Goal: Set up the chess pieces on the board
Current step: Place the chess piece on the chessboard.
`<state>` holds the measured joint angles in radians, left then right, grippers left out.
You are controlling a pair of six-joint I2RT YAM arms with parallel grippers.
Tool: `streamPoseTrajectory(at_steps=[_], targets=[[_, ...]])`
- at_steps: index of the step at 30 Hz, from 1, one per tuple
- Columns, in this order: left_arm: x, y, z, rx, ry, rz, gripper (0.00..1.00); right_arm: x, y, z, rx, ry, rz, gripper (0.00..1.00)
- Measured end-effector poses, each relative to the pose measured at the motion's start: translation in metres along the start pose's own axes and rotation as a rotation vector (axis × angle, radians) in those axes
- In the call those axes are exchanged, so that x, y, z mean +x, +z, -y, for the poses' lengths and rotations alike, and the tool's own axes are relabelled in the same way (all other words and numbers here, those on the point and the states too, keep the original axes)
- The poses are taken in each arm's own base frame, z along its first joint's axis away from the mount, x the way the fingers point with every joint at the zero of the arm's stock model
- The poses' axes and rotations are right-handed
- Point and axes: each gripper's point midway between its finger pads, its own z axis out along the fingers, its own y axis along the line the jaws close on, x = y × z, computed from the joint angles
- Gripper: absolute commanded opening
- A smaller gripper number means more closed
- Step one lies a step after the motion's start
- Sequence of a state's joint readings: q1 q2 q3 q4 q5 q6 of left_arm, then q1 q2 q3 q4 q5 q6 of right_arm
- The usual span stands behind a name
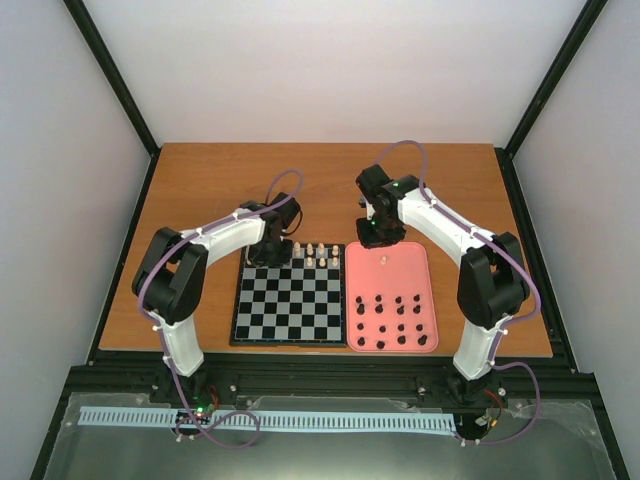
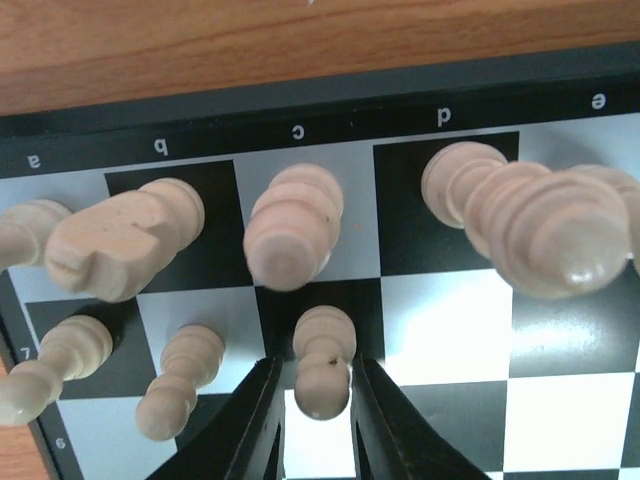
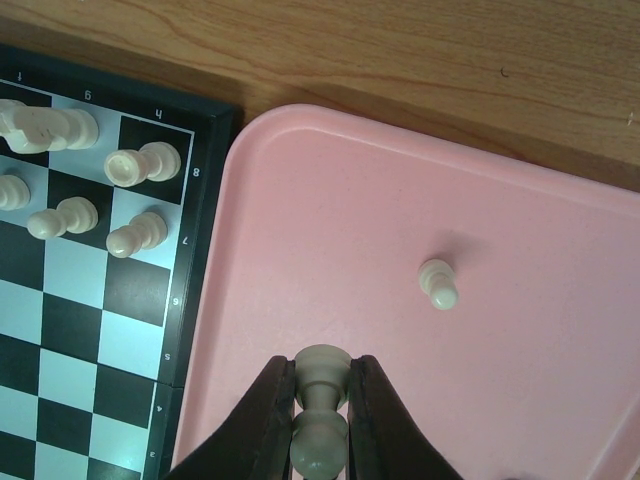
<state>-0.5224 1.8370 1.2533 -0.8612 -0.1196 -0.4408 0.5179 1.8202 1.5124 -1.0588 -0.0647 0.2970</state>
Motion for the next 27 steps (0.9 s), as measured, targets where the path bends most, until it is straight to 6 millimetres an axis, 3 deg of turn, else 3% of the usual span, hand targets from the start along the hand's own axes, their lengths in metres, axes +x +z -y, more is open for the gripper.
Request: streamPoseTrajectory(at_steps=[7,13,17,22,24,27], targets=[[0.004,-0.016,-0.006,-0.012,0.001,0.004,0.27,-0.003,-0.003,-0.001,-0.003,-0.002,0.008,0.06],[-0.001,-0.047,-0.010,-0.004,-0.003,0.043,0.30,-0.006,-0.013,-0.010,-0.004,-0.032,0.019,0.06],[-0.011,-0.086,-0.011,0.024,-0.012,0.115,0.35,-0.007,-0.025,-0.033,-0.020,-0.094,0.035,0.06],[-0.026,-0.148,-0.020,0.054,-0.036,0.254,0.37,-0.017,-0.035,-0.079,-0.066,-0.189,0.072,0.06],[-0.026,-0.165,-0.030,0.059,-0.058,0.290,0.38,-0.019,-0.034,-0.097,-0.082,-0.222,0.070,0.06],[-0.022,-0.179,-0.063,0.043,-0.139,0.326,0.38,-0.021,-0.029,-0.121,-0.107,-0.264,0.063,0.06]])
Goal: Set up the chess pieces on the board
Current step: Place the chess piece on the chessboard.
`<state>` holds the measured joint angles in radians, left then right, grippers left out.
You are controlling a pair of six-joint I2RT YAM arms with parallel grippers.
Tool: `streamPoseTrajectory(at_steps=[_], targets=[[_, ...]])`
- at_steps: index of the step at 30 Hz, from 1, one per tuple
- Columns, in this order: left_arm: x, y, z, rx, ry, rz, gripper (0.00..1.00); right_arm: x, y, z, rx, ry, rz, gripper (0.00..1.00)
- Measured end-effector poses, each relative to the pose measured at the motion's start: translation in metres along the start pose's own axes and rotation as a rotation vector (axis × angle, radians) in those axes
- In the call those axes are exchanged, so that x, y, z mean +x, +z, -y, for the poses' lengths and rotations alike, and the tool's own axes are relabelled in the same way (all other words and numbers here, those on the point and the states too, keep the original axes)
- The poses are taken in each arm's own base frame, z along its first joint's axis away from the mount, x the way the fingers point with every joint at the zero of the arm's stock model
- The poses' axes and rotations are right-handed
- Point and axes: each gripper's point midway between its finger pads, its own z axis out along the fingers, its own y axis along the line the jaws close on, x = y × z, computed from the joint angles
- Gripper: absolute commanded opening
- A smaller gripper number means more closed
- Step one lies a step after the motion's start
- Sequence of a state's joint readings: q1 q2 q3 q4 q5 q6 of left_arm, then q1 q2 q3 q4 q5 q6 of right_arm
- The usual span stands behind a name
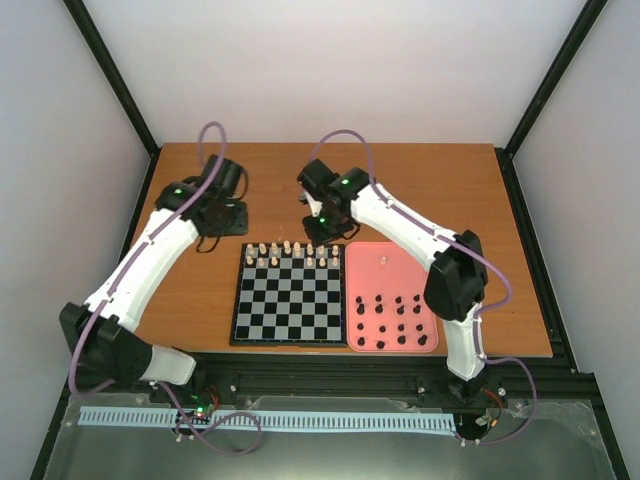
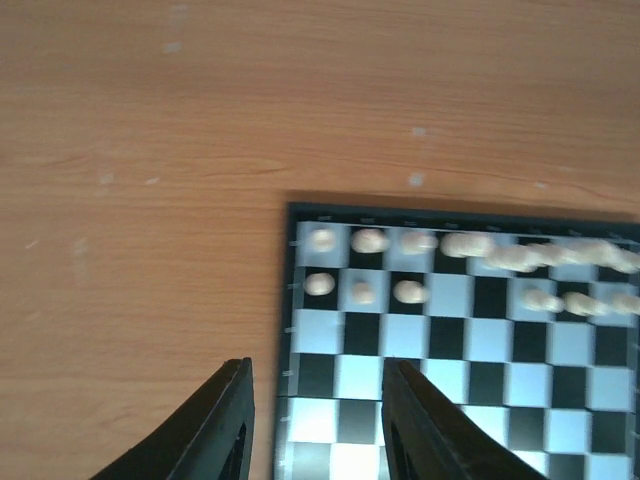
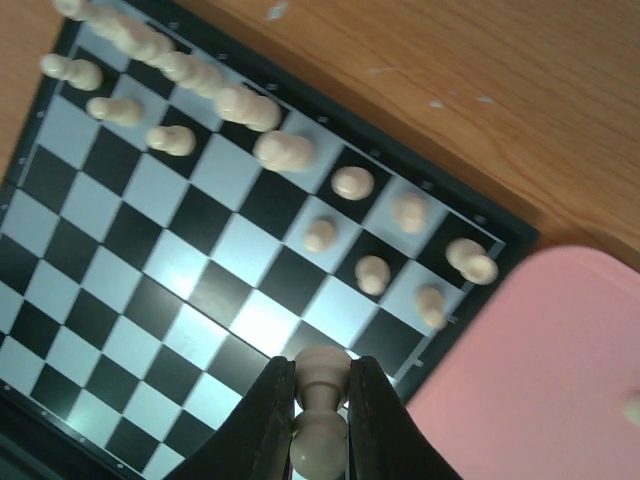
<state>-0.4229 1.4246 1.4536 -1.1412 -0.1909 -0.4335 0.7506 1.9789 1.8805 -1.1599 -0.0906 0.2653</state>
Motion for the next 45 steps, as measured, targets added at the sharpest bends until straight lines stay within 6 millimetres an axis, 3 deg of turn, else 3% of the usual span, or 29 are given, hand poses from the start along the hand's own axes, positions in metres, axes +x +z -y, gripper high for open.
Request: streamPoseTrajectory(at_steps=[6,9,12,24,45], targets=[[0.023,0.007,-0.085,-0.121,-0.196,-0.039,0.38,-0.003,0.024,-0.044,-0.049,-0.081,-0.041,0.06],[0.041,0.014,-0.114,-0.156,-0.274,-0.079,0.38,0.000,0.036,-0.059,-0.067,-0.112,-0.068,0.06],[0.050,0.018,-0.130,-0.171,-0.325,-0.101,0.38,0.004,0.049,-0.067,-0.075,-0.127,-0.096,0.06],[0.055,0.020,-0.126,-0.125,-0.320,-0.114,0.37,0.018,0.096,-0.058,-0.019,-0.121,-0.190,0.08],[0.052,0.023,-0.121,-0.096,-0.308,-0.114,0.37,0.001,0.119,-0.049,-0.010,-0.100,-0.174,0.09]])
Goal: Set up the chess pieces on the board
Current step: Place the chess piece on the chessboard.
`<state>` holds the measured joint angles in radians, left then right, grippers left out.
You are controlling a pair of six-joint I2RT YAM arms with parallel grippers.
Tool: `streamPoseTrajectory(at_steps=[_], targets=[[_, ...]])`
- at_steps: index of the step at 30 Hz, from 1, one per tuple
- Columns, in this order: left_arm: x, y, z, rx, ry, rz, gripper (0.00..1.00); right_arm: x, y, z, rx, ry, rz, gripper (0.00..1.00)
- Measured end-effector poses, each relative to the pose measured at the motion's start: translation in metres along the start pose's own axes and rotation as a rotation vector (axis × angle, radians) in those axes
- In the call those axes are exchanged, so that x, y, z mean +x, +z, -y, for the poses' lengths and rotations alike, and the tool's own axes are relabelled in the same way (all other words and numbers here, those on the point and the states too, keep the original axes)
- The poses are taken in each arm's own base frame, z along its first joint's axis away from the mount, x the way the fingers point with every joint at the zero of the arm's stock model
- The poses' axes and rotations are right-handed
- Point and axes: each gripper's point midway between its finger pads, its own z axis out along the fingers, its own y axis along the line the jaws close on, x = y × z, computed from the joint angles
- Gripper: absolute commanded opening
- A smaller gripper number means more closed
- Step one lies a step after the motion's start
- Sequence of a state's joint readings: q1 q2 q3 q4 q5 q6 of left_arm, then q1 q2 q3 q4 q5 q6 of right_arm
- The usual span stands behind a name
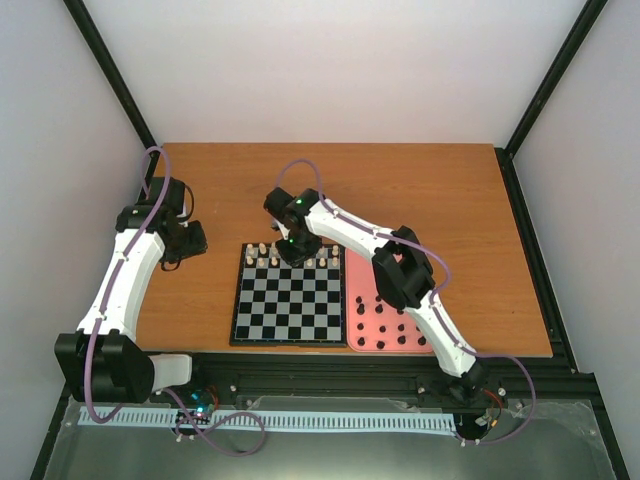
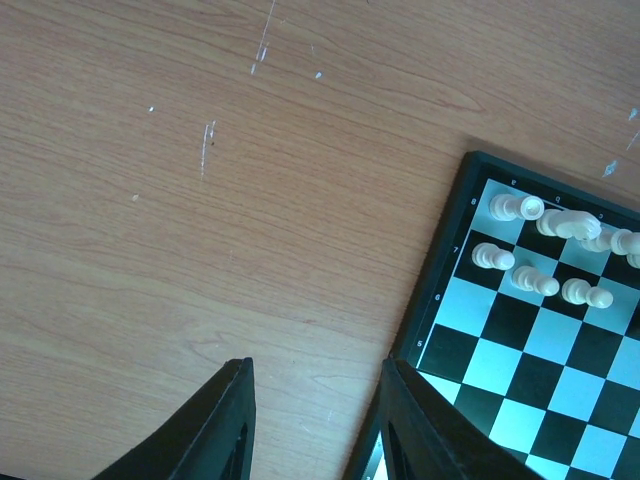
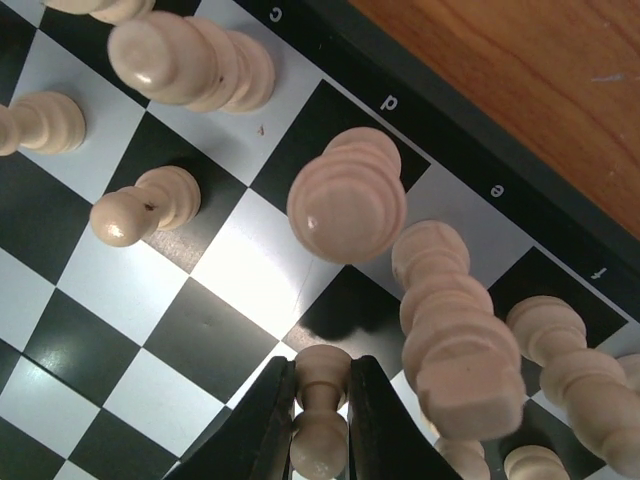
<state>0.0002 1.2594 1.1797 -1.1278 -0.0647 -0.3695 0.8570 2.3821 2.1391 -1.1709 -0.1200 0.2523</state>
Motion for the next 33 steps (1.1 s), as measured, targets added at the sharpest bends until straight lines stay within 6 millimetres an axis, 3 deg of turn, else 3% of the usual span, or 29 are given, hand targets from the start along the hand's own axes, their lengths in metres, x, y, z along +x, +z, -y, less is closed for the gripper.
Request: streamPoseTrajectory(at_steps=[9,33], targets=[[-0.0006,0.0000,0.0016,0.008,0.000,0.002,0.37,0.0018,0.0056,0.0040,0.020,0.005,-0.013,0.09],[-0.0006,0.0000,0.0019,0.010,0.003,0.001,0.37,0.0019,0.0034,0.0014,0.006,-0.002,-0.012,0.32]])
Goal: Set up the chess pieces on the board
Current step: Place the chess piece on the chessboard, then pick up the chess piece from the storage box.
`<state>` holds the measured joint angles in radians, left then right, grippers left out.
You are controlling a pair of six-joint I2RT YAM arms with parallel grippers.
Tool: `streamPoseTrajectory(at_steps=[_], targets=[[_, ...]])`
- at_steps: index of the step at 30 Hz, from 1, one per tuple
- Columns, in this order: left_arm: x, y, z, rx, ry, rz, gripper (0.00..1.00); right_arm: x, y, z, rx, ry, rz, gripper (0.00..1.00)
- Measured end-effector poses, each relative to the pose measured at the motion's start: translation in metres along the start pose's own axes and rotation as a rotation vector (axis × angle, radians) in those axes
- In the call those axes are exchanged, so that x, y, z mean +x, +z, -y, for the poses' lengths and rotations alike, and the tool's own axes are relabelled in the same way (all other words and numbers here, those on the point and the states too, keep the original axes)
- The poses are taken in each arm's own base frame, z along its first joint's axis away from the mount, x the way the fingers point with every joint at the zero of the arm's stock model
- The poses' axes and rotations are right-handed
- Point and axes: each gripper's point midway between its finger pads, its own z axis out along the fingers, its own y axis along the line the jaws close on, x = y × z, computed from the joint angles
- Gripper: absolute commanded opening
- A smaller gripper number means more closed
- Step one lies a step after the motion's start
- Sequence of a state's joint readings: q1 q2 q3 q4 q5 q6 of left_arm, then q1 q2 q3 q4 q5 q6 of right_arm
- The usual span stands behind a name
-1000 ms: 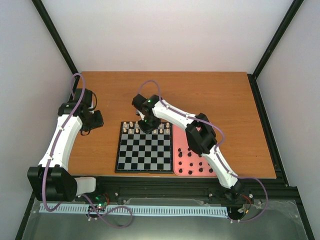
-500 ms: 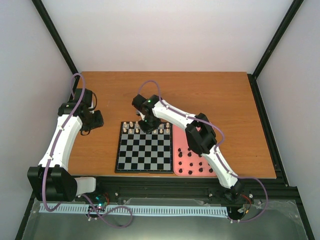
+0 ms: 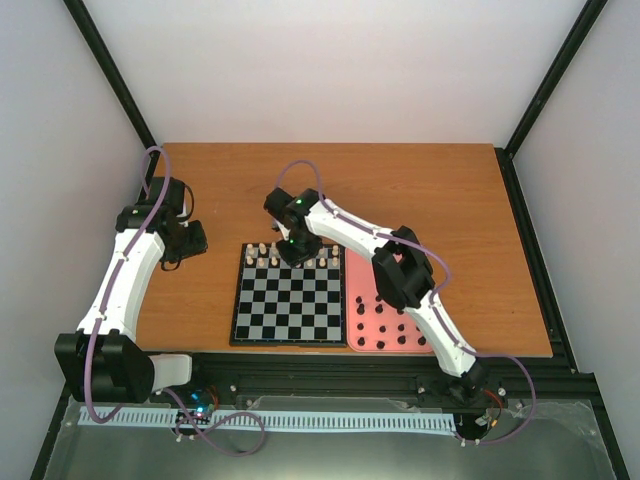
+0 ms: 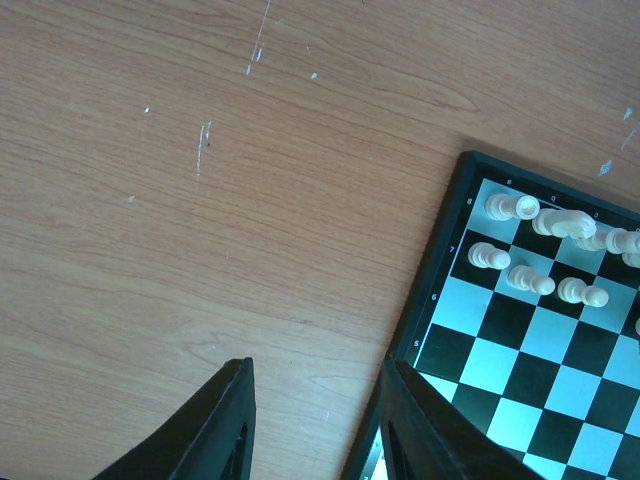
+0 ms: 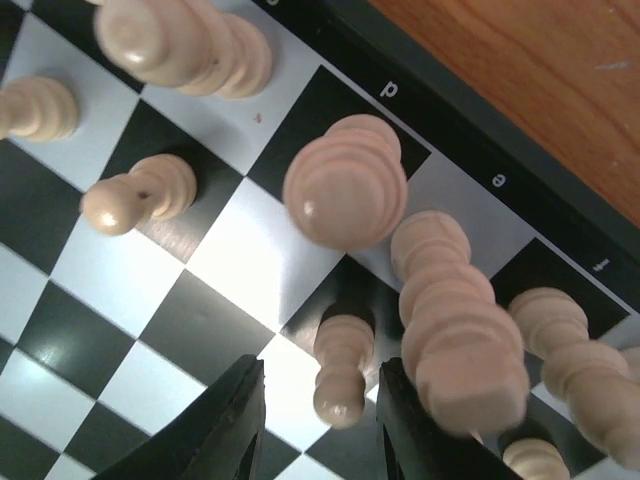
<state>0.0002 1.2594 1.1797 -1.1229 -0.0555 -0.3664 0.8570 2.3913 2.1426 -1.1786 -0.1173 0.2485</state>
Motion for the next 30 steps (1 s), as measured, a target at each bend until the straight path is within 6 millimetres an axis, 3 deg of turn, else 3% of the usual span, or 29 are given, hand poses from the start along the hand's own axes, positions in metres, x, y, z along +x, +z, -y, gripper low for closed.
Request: streamPoseTrajectory(at_steps=[5,10,12,14,17,20,23,26,30], targets=[[0.000,0.000,0.000,0.000,0.000,0.000,0.37,0.000,-0.028,-0.005,-0.016,-0.005,0.035,0.35],[0.000,0.000,0.000,0.000,0.000,0.000,0.40,-0.002,-0.096,-0.005,-0.009,-0.005,0.154,0.35],[0.000,0.000,0.000,0.002,0.003,-0.001,0.42,0.003,-0.122,0.003,0.000,0.014,0.200,0.35],[0.000,0.000,0.001,0.006,0.005,-0.003,0.46,0.013,-0.136,0.022,0.018,0.057,0.220,0.36],[0.000,0.001,0.002,0.009,0.009,-0.008,0.54,0.033,-0.132,0.072,0.066,0.172,0.185,0.40],[0.000,0.002,0.003,0.014,0.013,-0.012,0.61,0.062,-0.103,0.133,0.121,0.312,0.089,0.43],[0.001,0.002,0.004,0.018,0.018,-0.012,0.67,0.097,-0.076,0.176,0.157,0.417,-0.011,0.43],[0.001,0.001,0.004,0.019,0.022,-0.013,0.68,0.110,-0.067,0.190,0.164,0.451,-0.045,0.43],[0.001,0.001,0.004,0.019,0.022,-0.012,0.68,0.107,-0.058,0.195,0.158,0.449,-0.039,0.42]])
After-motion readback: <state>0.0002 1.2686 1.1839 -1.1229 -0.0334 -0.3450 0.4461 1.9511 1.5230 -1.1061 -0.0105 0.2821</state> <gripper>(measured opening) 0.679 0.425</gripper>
